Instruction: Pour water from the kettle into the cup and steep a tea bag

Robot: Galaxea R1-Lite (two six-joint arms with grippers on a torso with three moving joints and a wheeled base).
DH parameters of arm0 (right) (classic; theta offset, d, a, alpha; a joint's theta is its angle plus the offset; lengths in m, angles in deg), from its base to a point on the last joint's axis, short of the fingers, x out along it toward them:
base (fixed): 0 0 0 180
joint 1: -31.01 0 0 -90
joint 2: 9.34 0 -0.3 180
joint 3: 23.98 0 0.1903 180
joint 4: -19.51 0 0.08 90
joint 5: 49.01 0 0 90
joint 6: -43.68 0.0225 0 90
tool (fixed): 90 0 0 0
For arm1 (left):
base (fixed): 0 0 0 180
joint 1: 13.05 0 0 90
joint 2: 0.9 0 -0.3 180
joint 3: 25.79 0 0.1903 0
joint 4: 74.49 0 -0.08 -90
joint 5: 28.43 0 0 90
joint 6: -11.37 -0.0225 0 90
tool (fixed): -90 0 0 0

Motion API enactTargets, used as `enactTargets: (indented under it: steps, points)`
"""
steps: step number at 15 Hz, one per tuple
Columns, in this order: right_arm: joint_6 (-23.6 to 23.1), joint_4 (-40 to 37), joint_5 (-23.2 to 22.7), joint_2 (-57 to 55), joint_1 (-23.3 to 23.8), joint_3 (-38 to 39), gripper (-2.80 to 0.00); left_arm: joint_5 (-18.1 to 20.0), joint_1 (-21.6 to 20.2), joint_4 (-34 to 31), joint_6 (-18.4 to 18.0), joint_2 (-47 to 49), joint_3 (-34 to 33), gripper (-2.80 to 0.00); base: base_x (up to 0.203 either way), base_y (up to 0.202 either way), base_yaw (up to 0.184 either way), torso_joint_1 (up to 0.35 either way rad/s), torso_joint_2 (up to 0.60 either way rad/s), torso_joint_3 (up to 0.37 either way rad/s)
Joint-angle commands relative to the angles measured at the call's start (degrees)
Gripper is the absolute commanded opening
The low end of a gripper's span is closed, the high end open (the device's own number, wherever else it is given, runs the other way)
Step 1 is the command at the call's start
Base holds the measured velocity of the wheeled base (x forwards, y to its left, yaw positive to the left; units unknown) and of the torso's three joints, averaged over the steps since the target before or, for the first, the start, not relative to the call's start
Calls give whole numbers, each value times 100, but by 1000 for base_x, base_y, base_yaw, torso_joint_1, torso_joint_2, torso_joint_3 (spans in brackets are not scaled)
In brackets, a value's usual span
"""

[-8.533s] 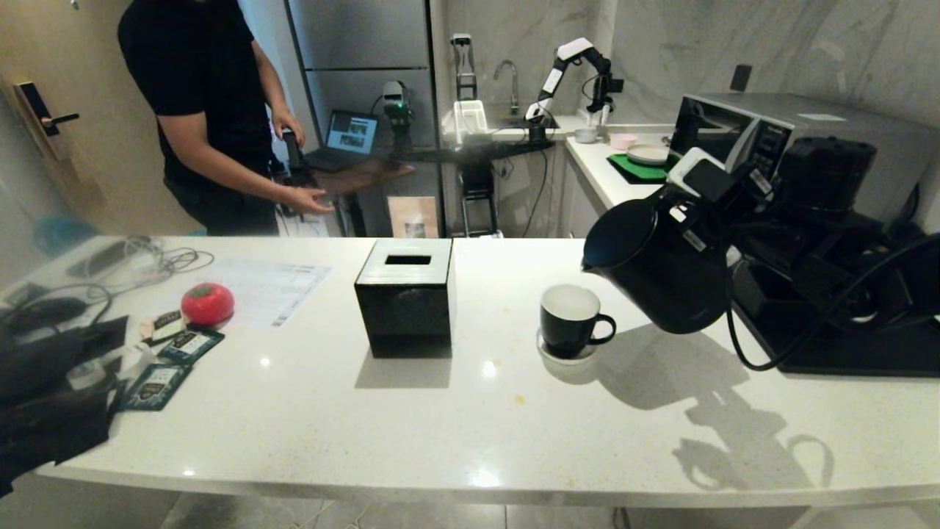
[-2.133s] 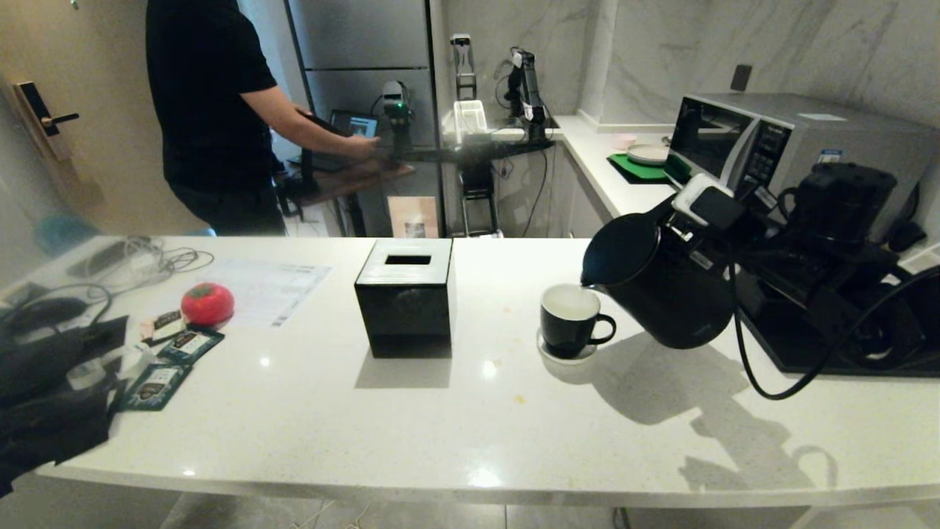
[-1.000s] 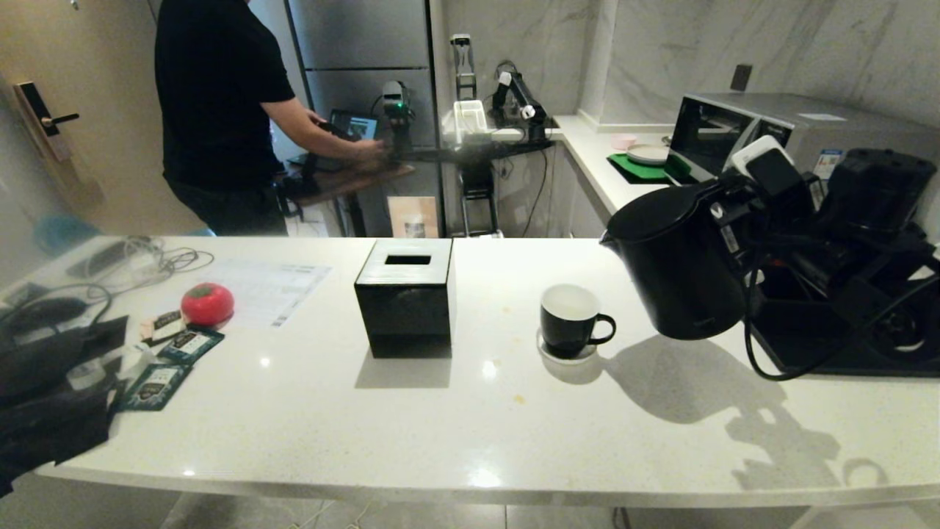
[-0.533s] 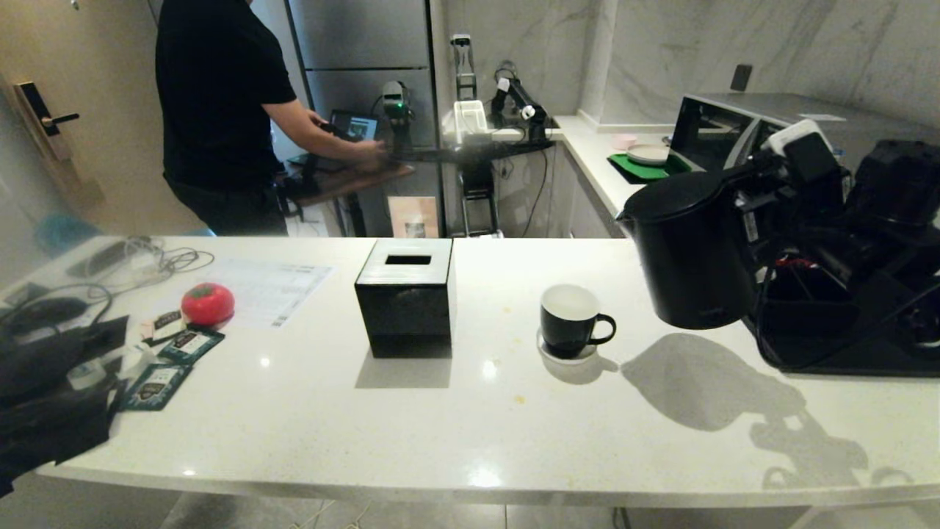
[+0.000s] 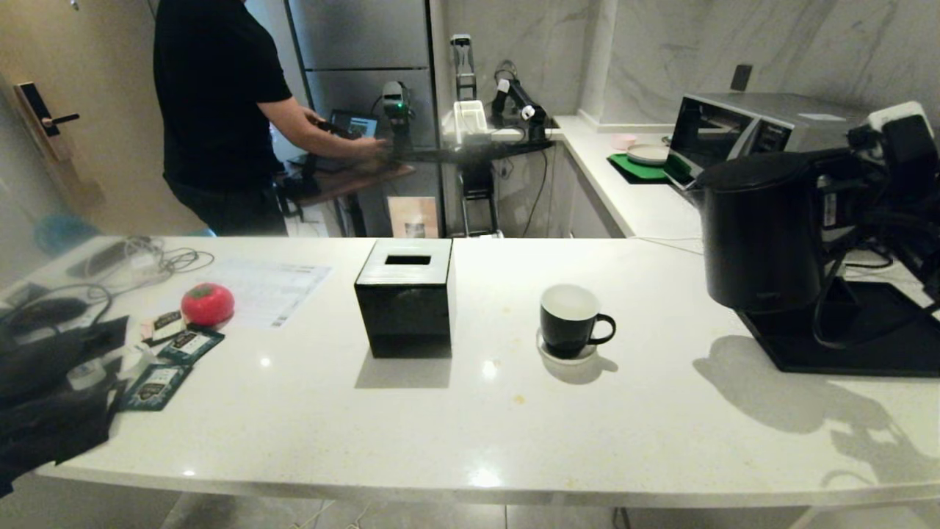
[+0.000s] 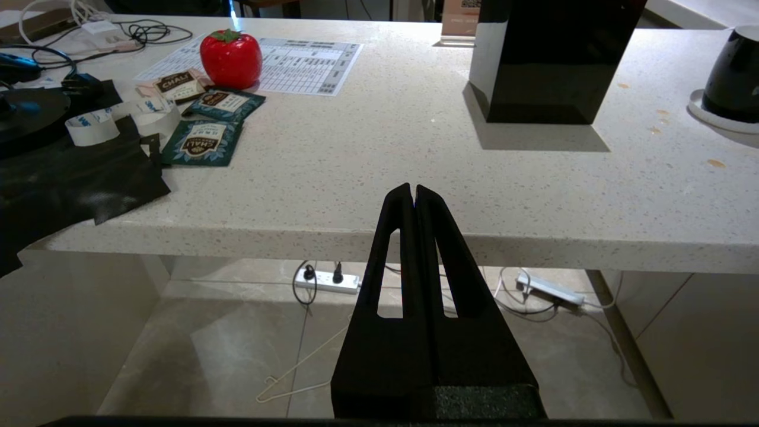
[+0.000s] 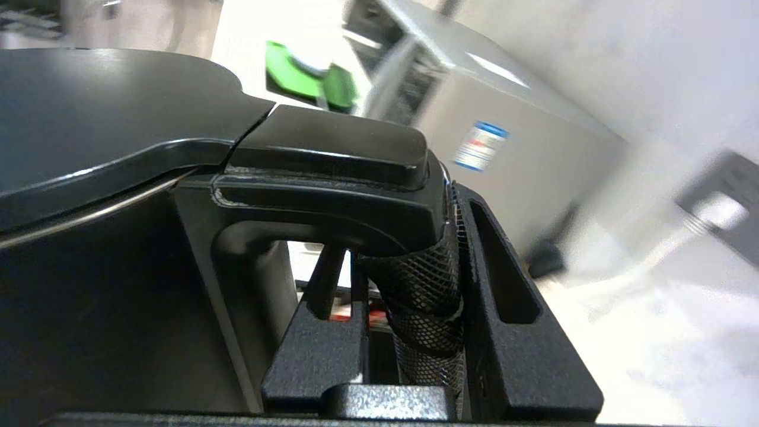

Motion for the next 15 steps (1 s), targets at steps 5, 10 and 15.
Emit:
enactTargets:
  steps: [5, 10, 15]
  points:
    - [311, -39, -2, 74, 931, -52, -280, -1, -1, 2, 2, 4, 0, -280, 0, 0, 0, 0, 0, 0]
    - [629, -39, 5, 34, 1676, -131, -280, 8, -1, 2, 2, 4, 0, -280, 0, 0, 0, 0, 0, 0]
    - [830, -25, -12, -135, 2421, -329, -280, 2, -1, 2, 2, 4, 0, -280, 0, 0, 0, 0, 0, 0]
